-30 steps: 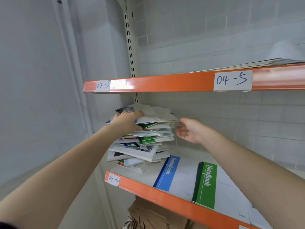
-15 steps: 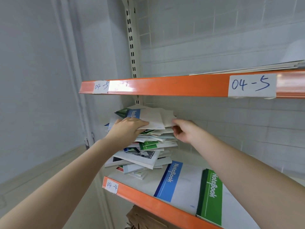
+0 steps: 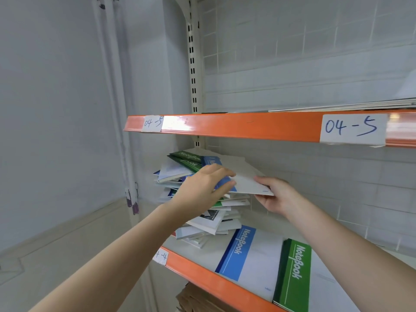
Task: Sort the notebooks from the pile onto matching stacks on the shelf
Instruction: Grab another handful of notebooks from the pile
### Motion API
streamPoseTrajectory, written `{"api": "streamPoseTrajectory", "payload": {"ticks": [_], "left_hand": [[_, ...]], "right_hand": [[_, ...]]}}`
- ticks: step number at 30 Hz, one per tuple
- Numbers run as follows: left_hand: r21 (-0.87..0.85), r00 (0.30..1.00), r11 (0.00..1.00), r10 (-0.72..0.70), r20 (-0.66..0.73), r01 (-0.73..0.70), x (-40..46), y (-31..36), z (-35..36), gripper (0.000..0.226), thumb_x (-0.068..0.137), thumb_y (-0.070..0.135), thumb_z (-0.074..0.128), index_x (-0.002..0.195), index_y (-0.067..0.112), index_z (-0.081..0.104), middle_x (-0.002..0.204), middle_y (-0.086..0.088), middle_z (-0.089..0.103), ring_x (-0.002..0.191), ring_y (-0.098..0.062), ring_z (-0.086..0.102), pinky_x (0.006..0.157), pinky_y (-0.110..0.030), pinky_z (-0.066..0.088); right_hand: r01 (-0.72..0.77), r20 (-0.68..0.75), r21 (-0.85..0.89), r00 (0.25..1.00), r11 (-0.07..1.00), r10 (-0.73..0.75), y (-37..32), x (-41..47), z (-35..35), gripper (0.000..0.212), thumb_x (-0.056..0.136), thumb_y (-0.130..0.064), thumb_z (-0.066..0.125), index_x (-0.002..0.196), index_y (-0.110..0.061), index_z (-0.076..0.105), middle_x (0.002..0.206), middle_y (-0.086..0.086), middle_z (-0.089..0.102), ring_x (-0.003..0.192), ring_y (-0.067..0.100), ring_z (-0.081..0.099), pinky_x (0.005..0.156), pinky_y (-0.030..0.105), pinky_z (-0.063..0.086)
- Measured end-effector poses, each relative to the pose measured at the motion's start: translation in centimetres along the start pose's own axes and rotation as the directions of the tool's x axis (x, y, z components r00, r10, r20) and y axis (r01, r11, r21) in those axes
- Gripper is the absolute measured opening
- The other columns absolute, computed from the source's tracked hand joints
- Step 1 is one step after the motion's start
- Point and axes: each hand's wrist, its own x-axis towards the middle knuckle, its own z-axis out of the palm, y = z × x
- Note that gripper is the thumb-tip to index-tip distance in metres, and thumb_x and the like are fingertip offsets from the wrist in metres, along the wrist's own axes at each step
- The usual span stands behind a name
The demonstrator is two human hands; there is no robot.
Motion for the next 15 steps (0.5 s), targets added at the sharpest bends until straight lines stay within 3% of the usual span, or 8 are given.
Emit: {"api": "streamPoseTrajectory", "payload": {"ticks": [3, 5, 8, 11, 13, 15], "left_hand": [[-0.029, 0.976, 0.991, -0.132, -0.173, 0.129, 0.8, -1.3, -0.4, 0.032, 0.101, 0.033, 0.039, 0.122, 0.018, 0.058, 0.116, 0.003, 0.059, 0.098, -0.012, 0.055, 0.083, -0.032, 0.048], [0.043, 0.962, 0.974, -0.21, -0.174, 0.221, 1.7, -2.8, -0.4, 0.03, 0.101, 0.028, 0.038, 0.122, 0.017, 0.057, 0.118, 0.001, 0.06, 0.099, -0.018, 0.057, 0.083, -0.035, 0.05], [0.171, 0.953, 0.938, -0.3, -0.03, 0.301, 3.5, -4.7, -0.1, 0.033, 0.099, 0.024, 0.041, 0.129, 0.018, 0.053, 0.13, -0.004, 0.055, 0.112, -0.024, 0.054, 0.092, -0.039, 0.048], [0.254, 0.926, 0.914, -0.356, 0.124, 0.317, 5.4, -5.9, 0.6, 0.044, 0.097, 0.045, 0.044, 0.135, 0.023, 0.046, 0.142, -0.006, 0.044, 0.131, -0.027, 0.037, 0.107, -0.046, 0.035], [0.284, 0.888, 0.908, -0.382, 0.257, 0.308, 6.2, -6.3, 1.0, 0.06, 0.091, 0.064, 0.039, 0.139, 0.028, 0.041, 0.149, -0.004, 0.036, 0.137, -0.029, 0.03, 0.111, -0.051, 0.028], [0.326, 0.875, 0.905, -0.376, 0.305, 0.275, 6.5, -6.4, 1.4, 0.07, 0.086, 0.072, 0.037, 0.142, 0.03, 0.037, 0.151, -0.003, 0.034, 0.138, -0.029, 0.029, 0.111, -0.051, 0.028]], "right_hand": [[-0.002, -0.082, -0.039, 0.997, 0.999, -0.001, -0.9, -0.1, -1.6, 0.005, 0.089, 0.0, 0.057, 0.085, -0.001, 0.055, 0.074, 0.016, 0.064, 0.048, 0.02, 0.066, 0.037, 0.023, 0.05], [-0.069, -0.115, -0.068, 0.991, 0.995, 0.061, -1.7, -0.4, -3.2, 0.008, 0.091, -0.003, 0.055, 0.083, -0.001, 0.054, 0.072, 0.016, 0.063, 0.04, 0.018, 0.063, 0.035, 0.023, 0.049], [-0.135, -0.158, -0.141, 0.981, 0.981, 0.112, -2.3, -0.8, -5.6, 0.012, 0.093, -0.003, 0.051, 0.082, 0.0, 0.053, 0.067, 0.014, 0.064, 0.037, 0.018, 0.061, 0.033, 0.024, 0.048], [-0.088, -0.189, -0.108, 0.98, 0.99, 0.067, -3.1, -1.5, -6.9, 0.015, 0.093, 0.0, 0.048, 0.079, 0.0, 0.052, 0.048, 0.011, 0.062, 0.035, 0.016, 0.06, 0.031, 0.021, 0.045], [-0.042, -0.185, -0.043, 0.982, 0.998, 0.033, -3.6, -2.0, -7.3, 0.015, 0.093, 0.002, 0.048, 0.079, -0.002, 0.053, 0.058, 0.012, 0.063, 0.036, 0.016, 0.061, 0.031, 0.019, 0.044], [-0.019, -0.165, 0.017, 0.986, 1.0, 0.021, -3.8, -2.2, -7.6, 0.013, 0.092, 0.003, 0.049, 0.08, -0.001, 0.053, 0.071, 0.013, 0.061, 0.038, 0.017, 0.062, 0.033, 0.02, 0.046]]}}
